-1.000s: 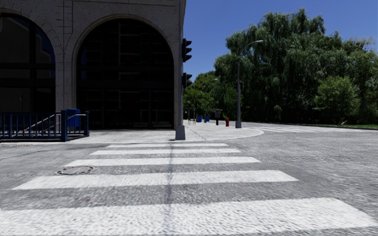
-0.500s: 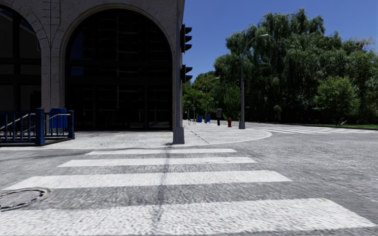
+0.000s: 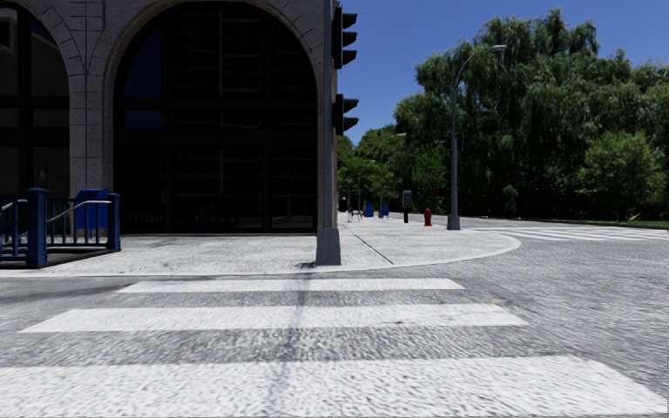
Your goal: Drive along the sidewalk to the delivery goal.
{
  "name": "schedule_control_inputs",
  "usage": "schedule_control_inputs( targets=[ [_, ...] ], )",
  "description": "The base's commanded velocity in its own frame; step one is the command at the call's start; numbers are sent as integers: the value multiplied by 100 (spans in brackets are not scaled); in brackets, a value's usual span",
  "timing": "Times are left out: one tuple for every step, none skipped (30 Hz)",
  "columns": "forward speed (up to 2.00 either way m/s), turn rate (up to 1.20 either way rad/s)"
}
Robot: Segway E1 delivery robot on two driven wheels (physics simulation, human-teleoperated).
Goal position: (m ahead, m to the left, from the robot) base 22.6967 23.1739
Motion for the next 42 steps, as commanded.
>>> schedule_control_inputs(
  targets=[
    [200, 40],
    [200, 40],
    [200, 40],
    [200, 40],
    [200, 40],
    [200, 40],
    [200, 40],
    [200, 40],
    [200, 40],
    [200, 40],
    [200, 40],
    [200, 40],
    [200, 40],
    [200, 40],
    [200, 40],
    [200, 40],
    [200, 40],
    [200, 40],
    [200, 40],
    [200, 40],
    [200, 40],
    [200, 40],
    [200, 40],
    [200, 40],
    [200, 40],
    [200, 40],
    [200, 40],
    [200, 40],
    [200, 40],
    [200, 40],
    [200, 40],
    [200, 40],
    [200, 40],
    [200, 40],
    [200, 40],
    [200, 40],
    [200, 40],
    [200, 40],
    [200, 40],
    [200, 40],
    [200, 40],
    [200, 40]
  ],
)
